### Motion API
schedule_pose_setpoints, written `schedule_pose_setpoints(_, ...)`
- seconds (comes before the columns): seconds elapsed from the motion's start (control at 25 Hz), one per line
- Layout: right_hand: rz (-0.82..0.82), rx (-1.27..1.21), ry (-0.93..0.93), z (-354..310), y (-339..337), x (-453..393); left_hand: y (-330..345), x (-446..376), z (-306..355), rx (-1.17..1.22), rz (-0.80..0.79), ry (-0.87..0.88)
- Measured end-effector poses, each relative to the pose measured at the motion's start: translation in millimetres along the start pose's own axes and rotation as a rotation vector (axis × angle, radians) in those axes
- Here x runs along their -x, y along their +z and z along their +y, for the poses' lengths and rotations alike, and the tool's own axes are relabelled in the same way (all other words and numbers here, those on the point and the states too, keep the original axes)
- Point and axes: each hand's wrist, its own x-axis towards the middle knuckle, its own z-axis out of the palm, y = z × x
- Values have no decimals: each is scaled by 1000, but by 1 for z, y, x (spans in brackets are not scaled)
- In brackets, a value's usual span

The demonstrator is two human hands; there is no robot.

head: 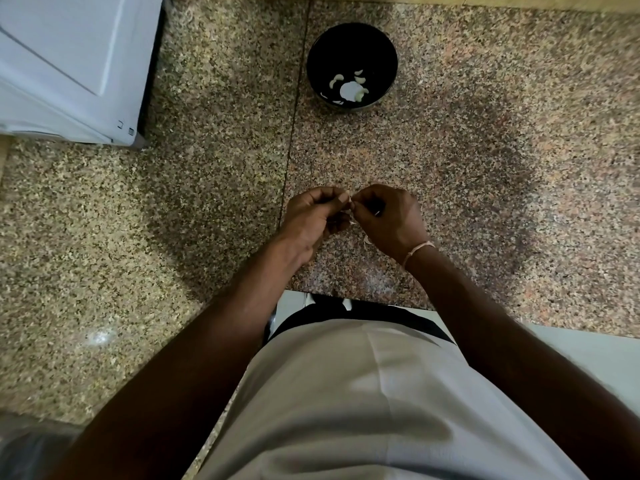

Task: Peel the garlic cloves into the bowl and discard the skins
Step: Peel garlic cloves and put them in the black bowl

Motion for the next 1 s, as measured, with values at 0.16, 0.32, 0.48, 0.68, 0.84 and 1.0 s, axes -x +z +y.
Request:
schedule_pose_setpoints(0.16, 59, 33, 10, -1, -2, 0, 3, 0, 3, -40, -11, 45)
schedule_pose_setpoints(0.32, 95, 61, 3, -5, -4, -1, 7, 1, 8, -35, -16, 100)
schedule_pose_setpoints(0.48, 133, 37, 22, -7, -2, -1, 8, 1, 10, -1, -3, 110)
schedule_pose_setpoints(0.68, 156, 50, 10, -6, 0, 3, 8, 4, 8, -19, -9, 139)
schedule_pose_setpoints(0.84, 180, 142, -7, -6, 1, 4, 11, 5, 6, -53, 6, 149)
schedule_pose_setpoints(1.0, 158, 211, 5, -5, 2, 4, 14, 4, 5, -81, 20, 164)
